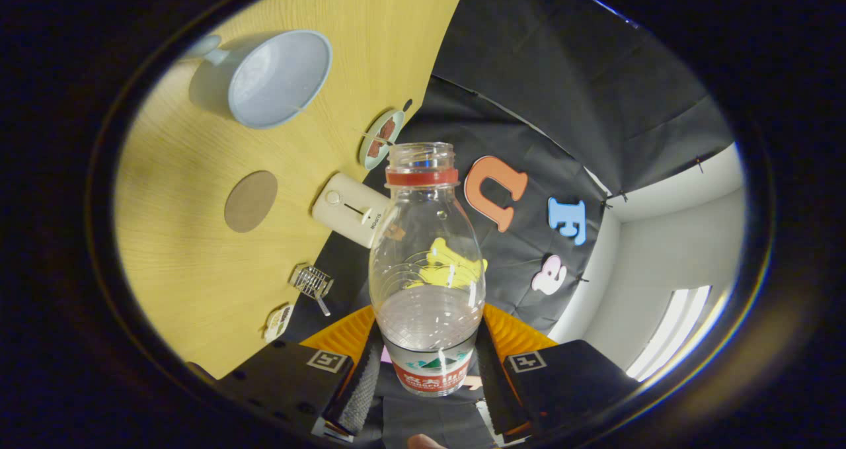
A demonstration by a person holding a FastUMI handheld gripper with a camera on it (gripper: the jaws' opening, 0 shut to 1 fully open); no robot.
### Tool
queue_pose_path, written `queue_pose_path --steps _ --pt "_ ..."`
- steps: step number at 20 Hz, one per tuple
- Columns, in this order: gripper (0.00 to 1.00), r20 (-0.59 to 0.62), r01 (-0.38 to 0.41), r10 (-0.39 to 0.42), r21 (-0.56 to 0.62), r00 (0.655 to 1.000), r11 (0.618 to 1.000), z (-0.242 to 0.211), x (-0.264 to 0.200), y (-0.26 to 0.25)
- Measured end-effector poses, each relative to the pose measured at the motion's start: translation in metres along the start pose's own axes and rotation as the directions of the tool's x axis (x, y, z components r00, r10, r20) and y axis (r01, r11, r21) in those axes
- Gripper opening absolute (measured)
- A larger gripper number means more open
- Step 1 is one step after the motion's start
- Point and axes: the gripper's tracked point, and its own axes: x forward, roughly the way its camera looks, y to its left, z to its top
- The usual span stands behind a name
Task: Take the bottle from table, then pour the juice into the cup, finally place the bottle on the coaster
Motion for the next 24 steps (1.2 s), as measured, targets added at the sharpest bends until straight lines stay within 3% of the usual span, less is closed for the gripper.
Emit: queue_pose_path --steps 11,14,17,19,22,24 --pt "0.74 0.006 0.007 -0.007 0.059 1.000 0.998 0.002 -0.002 -0.005" --pt "0.74 0.008 -0.043 0.042 0.177 0.999 0.983 0.003 -0.003 0.004" --pt "0.74 0.009 -0.038 0.037 0.257 0.999 0.966 0.003 -0.006 -0.005" --pt "0.74 0.016 -0.058 0.056 0.331 0.998 0.942 0.002 -0.009 -0.004" --pt "0.74 0.010 -0.098 0.107 0.485 0.994 0.869 -0.007 -0.016 -0.004" --pt "0.74 -0.002 -0.081 0.101 0.575 0.995 0.814 -0.019 -0.023 -0.013"
